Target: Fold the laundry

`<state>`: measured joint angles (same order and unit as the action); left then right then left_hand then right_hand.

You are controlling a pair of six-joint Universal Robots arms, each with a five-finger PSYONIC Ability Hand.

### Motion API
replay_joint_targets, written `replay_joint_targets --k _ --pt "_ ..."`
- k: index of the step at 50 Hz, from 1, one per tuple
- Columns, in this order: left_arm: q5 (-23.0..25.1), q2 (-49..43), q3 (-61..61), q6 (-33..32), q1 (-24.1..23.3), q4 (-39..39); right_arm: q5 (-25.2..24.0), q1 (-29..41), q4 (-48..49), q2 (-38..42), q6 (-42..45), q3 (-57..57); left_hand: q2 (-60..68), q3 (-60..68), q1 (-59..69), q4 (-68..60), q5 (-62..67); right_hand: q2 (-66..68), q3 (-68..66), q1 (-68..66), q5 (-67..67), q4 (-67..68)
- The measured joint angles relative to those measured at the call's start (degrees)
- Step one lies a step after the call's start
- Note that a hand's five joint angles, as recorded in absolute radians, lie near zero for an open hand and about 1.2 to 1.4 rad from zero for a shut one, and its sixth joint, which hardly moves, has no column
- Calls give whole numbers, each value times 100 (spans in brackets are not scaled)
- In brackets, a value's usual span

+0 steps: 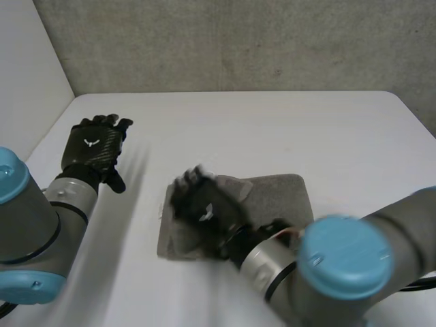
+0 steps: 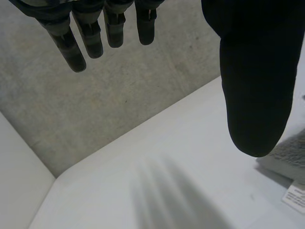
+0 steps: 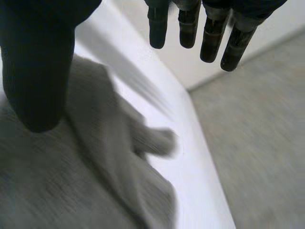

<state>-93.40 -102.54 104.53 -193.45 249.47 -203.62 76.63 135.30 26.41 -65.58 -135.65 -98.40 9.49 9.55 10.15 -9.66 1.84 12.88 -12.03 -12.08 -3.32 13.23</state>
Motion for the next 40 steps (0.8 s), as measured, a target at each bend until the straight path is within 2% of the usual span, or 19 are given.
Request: replay_joint_targets --k 6,10,14,19,26,36,40 --pt "23 -15 53 -2 -278 -112 65 -731 -311 -714 -1087 -286 0 0 0 0 0 0 0 0 5 0" --pt "109 -41 10 6 -654 -156 -80 -1546 -970 -1100 -2110 -618 0 0 0 0 0 0 0 0 8 0" --pt "247 -154 -103 49 -1011 -158 -244 -2064 -1305 -1192 -2458 -887 0 0 0 0 0 0 0 0 9 0" --pt "444 -540 -332 192 -1518 -134 -380 -2592 -1439 -1187 -2499 -1266 0 0 0 0 0 0 0 0 10 0" --pt "652 -1202 -672 302 -1999 -89 -372 -2821 -1366 -1127 -2262 -1576 12 13 0 -3 0 0 0 0 15 0" --pt "714 -1819 -1204 298 -2093 -89 -204 -2763 -1271 -991 -1935 -1669 44 30 7 -19 0 73 -148 -46 -68 50" --pt "549 -2047 -1461 276 -1943 -84 -58 -2753 -1212 -904 -1836 -1672 89 84 20 -63 0 1105 -1221 -867 -1004 1064"
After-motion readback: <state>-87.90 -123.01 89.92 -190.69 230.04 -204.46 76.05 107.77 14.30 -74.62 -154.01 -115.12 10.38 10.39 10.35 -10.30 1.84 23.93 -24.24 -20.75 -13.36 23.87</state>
